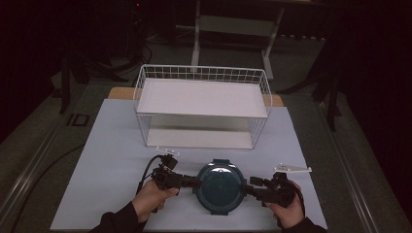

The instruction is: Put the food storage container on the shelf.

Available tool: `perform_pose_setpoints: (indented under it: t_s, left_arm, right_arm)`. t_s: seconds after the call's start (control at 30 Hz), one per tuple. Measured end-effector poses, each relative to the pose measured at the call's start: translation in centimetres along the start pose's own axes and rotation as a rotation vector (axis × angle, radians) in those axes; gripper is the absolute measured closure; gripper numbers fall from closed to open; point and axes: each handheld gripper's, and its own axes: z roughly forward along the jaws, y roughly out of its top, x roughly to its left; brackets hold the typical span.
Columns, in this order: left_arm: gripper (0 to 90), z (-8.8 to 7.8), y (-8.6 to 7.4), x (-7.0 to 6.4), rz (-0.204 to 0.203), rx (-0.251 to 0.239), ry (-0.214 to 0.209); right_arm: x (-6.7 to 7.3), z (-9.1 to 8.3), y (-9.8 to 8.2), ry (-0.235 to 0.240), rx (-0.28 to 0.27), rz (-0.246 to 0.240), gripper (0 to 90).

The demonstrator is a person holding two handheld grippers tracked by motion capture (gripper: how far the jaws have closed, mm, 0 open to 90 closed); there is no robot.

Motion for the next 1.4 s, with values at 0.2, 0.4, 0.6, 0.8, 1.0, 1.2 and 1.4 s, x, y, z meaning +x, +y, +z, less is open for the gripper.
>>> perform_pose_setpoints:
  t_s: [0.2,0.4,0.6,0.8,1.0,1.2,1.4]
  left_arm:
    - [56.6,0.0,-0.2,-0.1,0.008,-0.007,-0.006]
    - [56.7,-0.1,-0.4,-0.1,0.01,-0.013,-0.009]
    - [55.6,0.0,-1.0,-0.6,0.022,-0.038,0.022]
    - [55.7,-0.1,-1.6,-1.1,0.034,-0.069,0.037]
    - [56.1,-0.3,-1.6,-1.0,0.041,-0.063,0.034]
    - [56.4,-1.0,-1.2,-1.0,0.057,-0.101,0.044]
    - [56.4,-2.3,-0.3,-1.0,0.096,-0.143,0.079]
  right_arm:
    - [-0.4,0.5,-0.2,0.06,0.055,0.055,49.6]
    - [-1.2,0.6,-0.3,0.134,0.082,0.127,54.2]
    - [-1.3,0.8,-0.5,0.158,0.088,0.184,55.6]
    - [-0.6,0.6,-0.7,0.139,0.079,0.18,56.4]
    - [-0.5,0.7,-0.4,0.133,0.075,0.175,56.5]
    - [-0.4,0.9,0.6,0.124,0.049,0.137,56.6]
    - [0.0,1.5,2.2,0.133,0.026,0.088,56.7]
